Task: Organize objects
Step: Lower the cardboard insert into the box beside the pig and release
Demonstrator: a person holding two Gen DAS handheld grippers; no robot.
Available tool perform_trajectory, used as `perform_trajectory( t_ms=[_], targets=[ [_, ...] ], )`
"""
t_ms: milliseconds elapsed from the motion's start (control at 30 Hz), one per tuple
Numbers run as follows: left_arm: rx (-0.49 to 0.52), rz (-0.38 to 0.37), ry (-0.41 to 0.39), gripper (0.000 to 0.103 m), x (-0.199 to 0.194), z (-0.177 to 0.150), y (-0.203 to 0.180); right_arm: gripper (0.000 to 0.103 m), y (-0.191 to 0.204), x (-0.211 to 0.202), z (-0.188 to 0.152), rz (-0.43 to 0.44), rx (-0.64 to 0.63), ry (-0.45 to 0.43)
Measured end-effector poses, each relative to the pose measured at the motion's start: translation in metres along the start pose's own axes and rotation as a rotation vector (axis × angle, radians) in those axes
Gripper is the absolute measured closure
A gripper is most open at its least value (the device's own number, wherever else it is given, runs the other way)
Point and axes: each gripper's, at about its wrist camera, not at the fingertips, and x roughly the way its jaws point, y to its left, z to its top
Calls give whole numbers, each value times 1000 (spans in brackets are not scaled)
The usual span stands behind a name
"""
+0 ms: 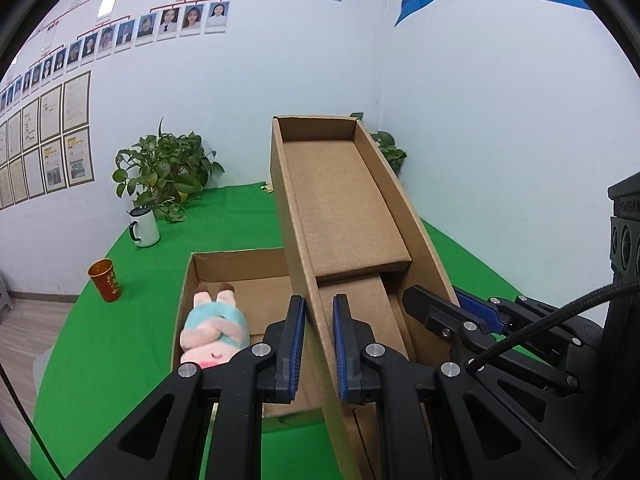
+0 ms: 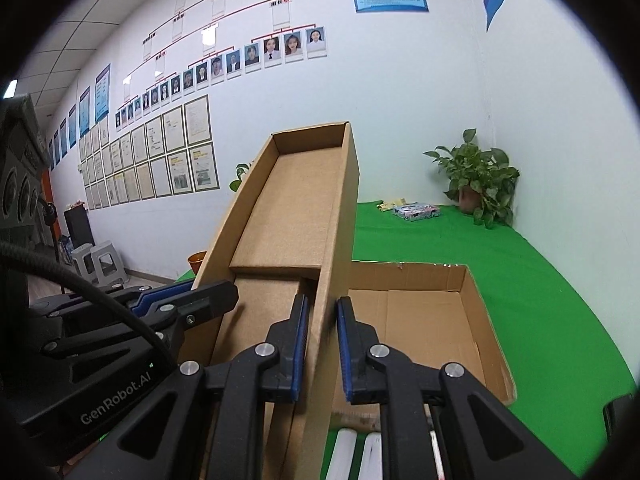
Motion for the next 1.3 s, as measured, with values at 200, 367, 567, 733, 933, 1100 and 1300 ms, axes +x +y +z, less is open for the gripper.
perform_trajectory(
  t_ms=[200, 367, 567, 733, 933, 1100, 1300],
  targets=[
    [-5, 29, 67, 92, 55, 21, 21, 90, -9, 41, 7, 27, 12, 64],
    [-11, 48, 135, 92, 104, 25, 40, 90, -16, 78, 7, 44, 34, 127],
    [1, 81, 238, 92, 164, 5, 54, 91, -22, 123, -7, 48, 59, 208],
    [-17, 98, 346, 92, 214, -27, 74, 91, -28, 159, -30, 73, 101, 306],
    [-21, 133, 426, 94, 247, -60, 91, 91, -33, 190, -58, 96, 176, 425],
    [11, 163, 446, 94, 260, -72, 94, 91, -37, 206, -72, 121, 229, 504],
    [1, 156, 452, 92, 258, -72, 100, 91, -34, 206, -73, 135, 203, 525]
  ],
)
